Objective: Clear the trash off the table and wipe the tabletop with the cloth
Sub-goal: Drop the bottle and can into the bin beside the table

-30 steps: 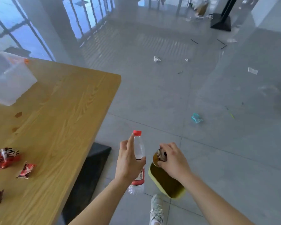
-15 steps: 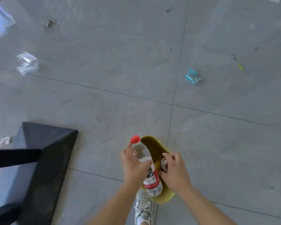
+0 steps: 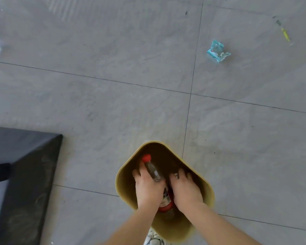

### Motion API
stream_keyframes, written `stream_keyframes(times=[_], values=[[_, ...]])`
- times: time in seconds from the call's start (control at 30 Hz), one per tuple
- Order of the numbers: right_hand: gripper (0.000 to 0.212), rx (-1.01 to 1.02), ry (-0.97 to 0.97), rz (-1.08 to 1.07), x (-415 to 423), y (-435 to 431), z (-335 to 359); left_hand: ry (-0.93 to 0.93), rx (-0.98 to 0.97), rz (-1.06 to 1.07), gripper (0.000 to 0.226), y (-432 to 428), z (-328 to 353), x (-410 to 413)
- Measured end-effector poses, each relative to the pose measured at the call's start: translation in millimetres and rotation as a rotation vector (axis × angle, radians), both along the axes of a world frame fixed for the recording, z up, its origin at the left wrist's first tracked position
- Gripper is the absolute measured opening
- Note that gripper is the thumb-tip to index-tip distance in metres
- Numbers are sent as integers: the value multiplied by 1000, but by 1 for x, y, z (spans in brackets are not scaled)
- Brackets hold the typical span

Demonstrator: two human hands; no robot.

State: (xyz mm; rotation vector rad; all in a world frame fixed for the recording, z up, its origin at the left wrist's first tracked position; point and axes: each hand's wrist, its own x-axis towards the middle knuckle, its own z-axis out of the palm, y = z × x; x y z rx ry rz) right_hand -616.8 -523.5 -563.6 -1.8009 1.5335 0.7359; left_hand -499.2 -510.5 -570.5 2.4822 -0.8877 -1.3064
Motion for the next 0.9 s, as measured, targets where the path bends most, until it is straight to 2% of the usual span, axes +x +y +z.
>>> stream_keyframes(times=[0.2,0.37,0.6,0.9], values=[[53,22,-24,-8,1,2,-24,-43,54,-68,90,-7,-25,-2],[57,5,-50,-38,0,2,-32,-85,160,-199,98,-11,-25,6],[63,-86,-104,-21,0,1,-20,-200,110,-611,89,-3,-3,16],[52,-165,-144,-14,6,9,39,-303,-24,-858,75,17,58,33]])
